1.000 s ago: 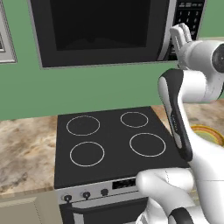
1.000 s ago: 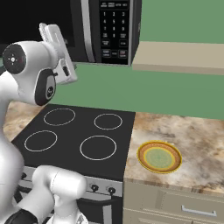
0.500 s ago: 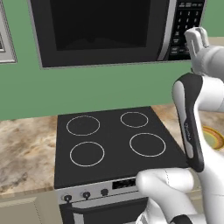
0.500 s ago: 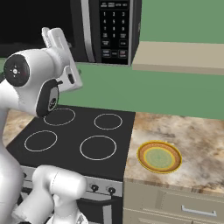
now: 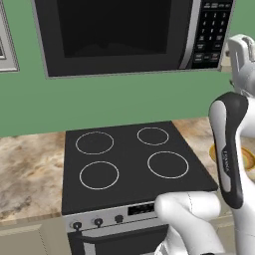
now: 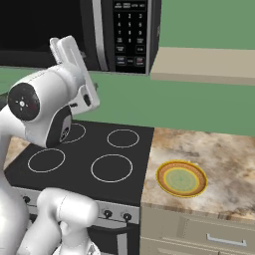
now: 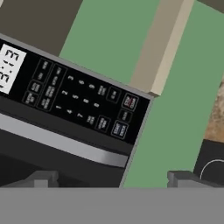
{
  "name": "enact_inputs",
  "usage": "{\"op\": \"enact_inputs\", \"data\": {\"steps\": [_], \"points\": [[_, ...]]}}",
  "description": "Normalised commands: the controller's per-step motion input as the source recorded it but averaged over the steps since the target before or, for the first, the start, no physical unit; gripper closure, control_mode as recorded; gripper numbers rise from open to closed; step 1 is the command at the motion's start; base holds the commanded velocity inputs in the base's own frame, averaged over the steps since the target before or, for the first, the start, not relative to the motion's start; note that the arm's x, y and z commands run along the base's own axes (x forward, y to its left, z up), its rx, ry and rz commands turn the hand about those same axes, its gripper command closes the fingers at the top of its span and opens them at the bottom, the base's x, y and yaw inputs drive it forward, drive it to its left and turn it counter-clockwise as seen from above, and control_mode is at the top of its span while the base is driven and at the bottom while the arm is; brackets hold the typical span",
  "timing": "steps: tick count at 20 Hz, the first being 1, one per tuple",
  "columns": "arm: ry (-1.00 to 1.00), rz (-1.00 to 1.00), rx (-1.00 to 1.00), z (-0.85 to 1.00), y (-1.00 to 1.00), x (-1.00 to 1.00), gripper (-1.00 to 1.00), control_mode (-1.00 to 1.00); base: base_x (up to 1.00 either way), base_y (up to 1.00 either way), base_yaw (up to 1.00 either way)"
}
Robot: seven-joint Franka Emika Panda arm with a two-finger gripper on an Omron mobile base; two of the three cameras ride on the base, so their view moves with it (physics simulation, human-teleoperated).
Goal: Pick the eggplant from the counter and place it in the microwave. Then turn on the microwave.
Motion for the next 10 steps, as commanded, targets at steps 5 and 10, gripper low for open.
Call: {"op": "enact_inputs", "data": {"steps": [5,10], "points": [[0.07,0.0,0.13,-0.06,-0.07,0.0,-1.0,-1.0,0.0,0.0,0.0],[0.17,0.01,0.26,-0.08,-0.05,0.0,-1.0,-1.0,0.0,0.0,0.0]]}}
